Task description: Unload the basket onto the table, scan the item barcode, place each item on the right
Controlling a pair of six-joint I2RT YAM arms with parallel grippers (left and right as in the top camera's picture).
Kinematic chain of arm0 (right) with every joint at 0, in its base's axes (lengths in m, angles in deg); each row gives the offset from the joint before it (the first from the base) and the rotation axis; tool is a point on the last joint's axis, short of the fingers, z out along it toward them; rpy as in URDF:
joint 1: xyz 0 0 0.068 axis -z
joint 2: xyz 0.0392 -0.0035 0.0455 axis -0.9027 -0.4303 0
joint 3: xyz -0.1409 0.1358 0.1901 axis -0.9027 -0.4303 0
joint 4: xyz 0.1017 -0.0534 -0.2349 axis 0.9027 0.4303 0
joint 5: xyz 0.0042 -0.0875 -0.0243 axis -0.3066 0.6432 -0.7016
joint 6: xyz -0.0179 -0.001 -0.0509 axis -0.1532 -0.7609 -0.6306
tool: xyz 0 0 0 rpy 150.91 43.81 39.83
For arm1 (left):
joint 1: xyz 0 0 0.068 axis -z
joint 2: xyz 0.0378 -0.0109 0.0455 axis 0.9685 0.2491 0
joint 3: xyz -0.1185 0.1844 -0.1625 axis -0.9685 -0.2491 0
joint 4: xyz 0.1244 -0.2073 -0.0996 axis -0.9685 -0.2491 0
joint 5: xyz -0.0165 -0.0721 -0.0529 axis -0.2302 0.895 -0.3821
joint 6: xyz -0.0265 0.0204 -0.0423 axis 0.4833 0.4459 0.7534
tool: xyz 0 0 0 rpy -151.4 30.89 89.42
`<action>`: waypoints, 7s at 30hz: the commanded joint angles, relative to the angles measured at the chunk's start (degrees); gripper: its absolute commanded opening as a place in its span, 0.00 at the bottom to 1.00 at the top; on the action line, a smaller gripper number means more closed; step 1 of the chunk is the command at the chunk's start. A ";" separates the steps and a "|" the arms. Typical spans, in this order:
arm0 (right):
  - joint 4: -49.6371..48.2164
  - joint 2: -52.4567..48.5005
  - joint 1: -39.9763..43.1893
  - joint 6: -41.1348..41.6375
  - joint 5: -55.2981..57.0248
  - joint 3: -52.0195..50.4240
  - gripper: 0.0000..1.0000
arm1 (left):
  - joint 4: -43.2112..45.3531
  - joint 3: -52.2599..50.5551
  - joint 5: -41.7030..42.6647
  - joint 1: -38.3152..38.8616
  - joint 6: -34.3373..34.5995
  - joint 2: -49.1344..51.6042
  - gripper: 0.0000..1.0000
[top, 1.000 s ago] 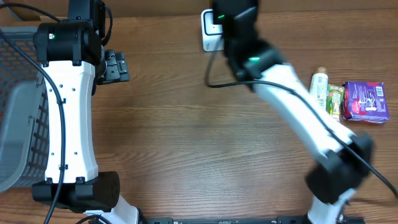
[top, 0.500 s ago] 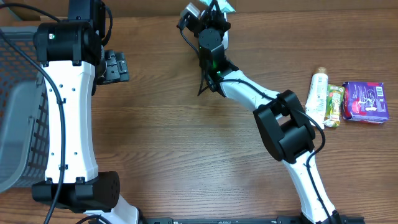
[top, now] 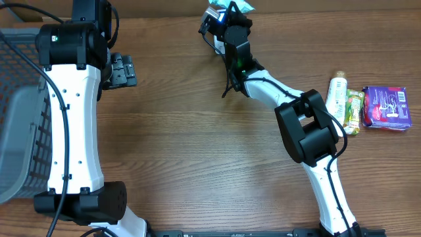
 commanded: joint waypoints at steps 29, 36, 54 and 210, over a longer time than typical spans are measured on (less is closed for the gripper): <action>2.01 5.38 -4.15 11.26 -2.12 0.92 0.04 | 0.11 0.85 -0.33 0.00 -0.63 -0.85 1.00; 21.33 17.49 -5.64 35.58 0.09 0.92 0.04 | 0.11 0.85 -0.33 0.00 -0.63 -0.85 1.00; 102.12 42.27 18.95 123.40 -11.93 -0.87 0.04 | 0.11 0.85 -0.33 0.00 -0.63 -0.85 1.00; 38.12 141.17 19.76 76.81 -27.61 -104.41 1.00 | 76.85 -87.10 20.90 -0.09 -16.85 -79.03 1.00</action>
